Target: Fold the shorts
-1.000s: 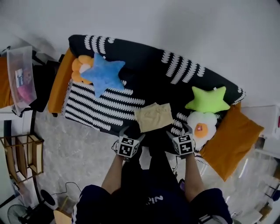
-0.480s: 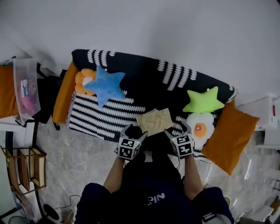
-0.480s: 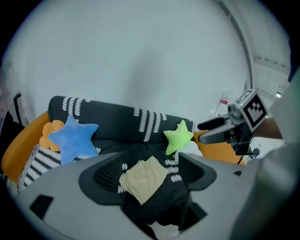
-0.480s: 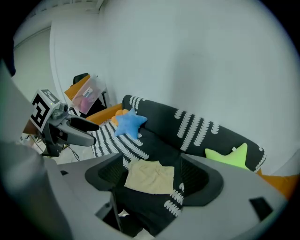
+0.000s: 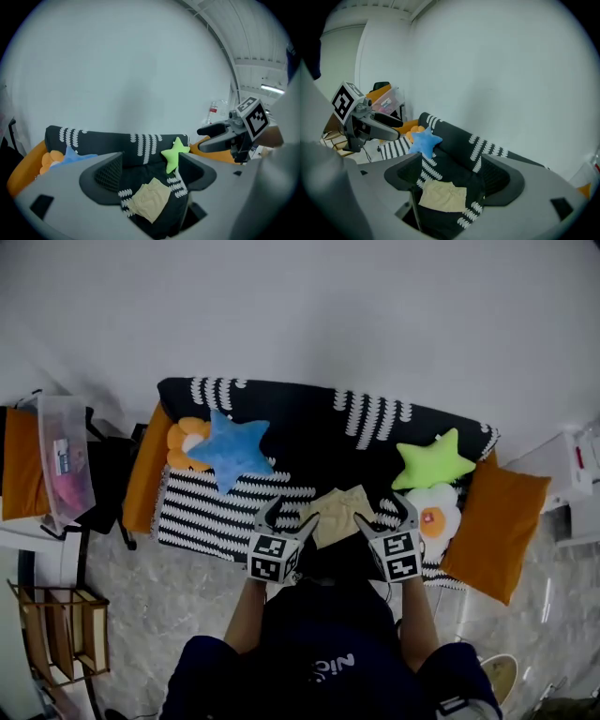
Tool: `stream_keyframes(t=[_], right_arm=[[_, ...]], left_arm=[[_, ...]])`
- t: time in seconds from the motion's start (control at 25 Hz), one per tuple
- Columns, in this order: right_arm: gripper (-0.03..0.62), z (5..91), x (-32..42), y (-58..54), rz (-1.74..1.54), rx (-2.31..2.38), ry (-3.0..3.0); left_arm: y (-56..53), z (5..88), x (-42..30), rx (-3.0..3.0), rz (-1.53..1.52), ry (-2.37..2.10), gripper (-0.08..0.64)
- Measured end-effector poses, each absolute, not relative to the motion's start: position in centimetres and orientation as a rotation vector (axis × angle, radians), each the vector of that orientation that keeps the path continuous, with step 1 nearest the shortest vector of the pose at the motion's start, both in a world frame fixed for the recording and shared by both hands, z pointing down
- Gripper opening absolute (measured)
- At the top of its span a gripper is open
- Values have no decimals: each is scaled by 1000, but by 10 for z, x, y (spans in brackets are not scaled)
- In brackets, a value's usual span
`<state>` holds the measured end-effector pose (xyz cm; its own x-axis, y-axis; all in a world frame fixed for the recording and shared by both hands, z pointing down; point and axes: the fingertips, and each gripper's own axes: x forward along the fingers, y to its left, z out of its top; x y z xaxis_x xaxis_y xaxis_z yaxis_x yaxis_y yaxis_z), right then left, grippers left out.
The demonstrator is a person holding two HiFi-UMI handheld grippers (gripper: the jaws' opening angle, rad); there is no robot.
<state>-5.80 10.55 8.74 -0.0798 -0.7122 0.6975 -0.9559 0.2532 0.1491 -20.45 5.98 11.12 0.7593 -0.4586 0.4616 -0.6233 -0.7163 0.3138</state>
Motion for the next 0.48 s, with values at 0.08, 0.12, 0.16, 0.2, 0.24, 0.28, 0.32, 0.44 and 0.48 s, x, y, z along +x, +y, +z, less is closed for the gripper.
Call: stream_keyframes(t=[0.08, 0.12, 0.16, 0.2, 0.24, 0.28, 0.32, 0.44, 0.48], right_arm=[[400, 73, -64, 103, 427, 1559, -1867], [404, 65, -68, 102, 413, 1577, -1874], [408, 57, -70, 101, 400, 1597, -1882], [410, 49, -72, 99, 387, 1619, -1890], [406, 40, -74, 97, 373, 1645, -1901], [405, 30, -74, 96, 356, 1673, -1912], [404, 20, -75, 94, 334, 1701, -1922], [407, -9, -77, 90, 254, 1770, -1946], [407, -18, -78, 89, 228, 1785, -1955]], left_arm=[[55, 94, -208, 2540, 456, -825, 357], [53, 85, -211, 2561, 436, -829, 356], [51, 76, -213, 2583, 414, -836, 357], [48, 65, -215, 2606, 388, -852, 356], [44, 54, -218, 2631, 355, -875, 356], [40, 43, -221, 2657, 318, -902, 356], [37, 32, -223, 2682, 281, -926, 356], [27, 3, -224, 2734, 187, -955, 356], [25, -5, -223, 2748, 165, -952, 356]])
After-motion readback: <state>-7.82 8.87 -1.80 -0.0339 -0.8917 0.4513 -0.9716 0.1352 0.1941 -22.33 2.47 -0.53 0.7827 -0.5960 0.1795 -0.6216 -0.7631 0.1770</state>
